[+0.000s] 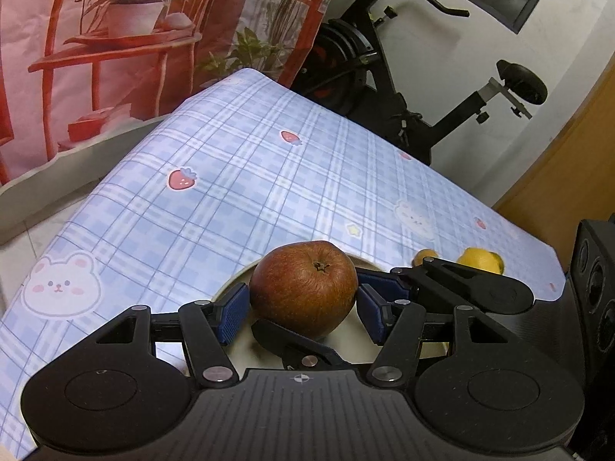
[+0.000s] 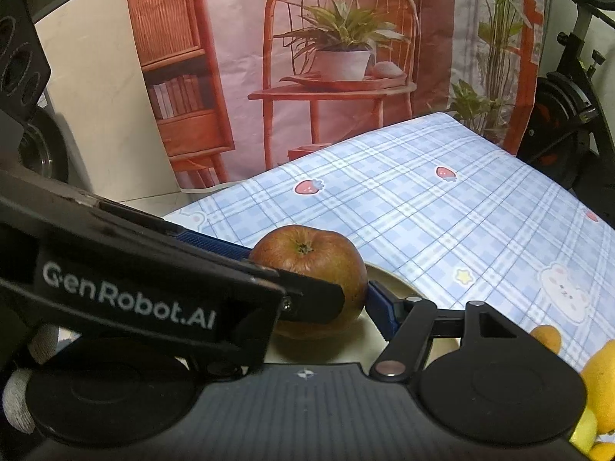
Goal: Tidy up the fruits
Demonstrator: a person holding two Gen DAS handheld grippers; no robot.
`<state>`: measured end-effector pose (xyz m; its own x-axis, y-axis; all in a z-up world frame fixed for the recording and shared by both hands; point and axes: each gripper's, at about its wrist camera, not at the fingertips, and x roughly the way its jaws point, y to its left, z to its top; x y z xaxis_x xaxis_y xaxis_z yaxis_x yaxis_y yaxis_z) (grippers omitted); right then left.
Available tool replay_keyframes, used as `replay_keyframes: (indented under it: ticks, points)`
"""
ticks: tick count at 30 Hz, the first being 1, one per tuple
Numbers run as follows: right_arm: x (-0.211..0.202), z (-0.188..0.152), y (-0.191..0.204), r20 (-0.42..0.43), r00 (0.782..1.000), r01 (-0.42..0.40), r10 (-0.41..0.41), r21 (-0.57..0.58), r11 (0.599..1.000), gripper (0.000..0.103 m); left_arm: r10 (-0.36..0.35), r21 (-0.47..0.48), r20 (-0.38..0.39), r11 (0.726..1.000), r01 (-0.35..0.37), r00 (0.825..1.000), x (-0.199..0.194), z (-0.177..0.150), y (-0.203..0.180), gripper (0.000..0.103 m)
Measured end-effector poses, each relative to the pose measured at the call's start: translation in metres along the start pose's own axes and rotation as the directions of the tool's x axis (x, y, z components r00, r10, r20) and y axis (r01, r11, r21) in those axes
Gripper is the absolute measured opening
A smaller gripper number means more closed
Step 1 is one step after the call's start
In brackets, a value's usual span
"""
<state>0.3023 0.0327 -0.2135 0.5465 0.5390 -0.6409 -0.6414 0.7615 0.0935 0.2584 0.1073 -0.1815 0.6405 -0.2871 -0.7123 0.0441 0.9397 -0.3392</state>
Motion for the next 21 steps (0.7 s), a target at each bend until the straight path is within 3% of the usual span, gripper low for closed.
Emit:
replay_keyframes:
  ticks: [13, 21]
  points:
    - [0.008, -0.002, 0.004, 0.008, 1.000, 0.021, -0.021, -0.031, 0.999, 0.069, 0.034, 0.009, 0.014, 0.999, -0.035, 0.999, 0.001, 0.000, -0.002, 0.066]
    - [-0.016, -0.007, 0.002, 0.048, 0.997, 0.054, -0.054, -0.001, 0.999, 0.073, 0.054, 0.056, 0.061, 0.997, -0.058, 0.997, -0.018, -0.001, -0.019, 0.066]
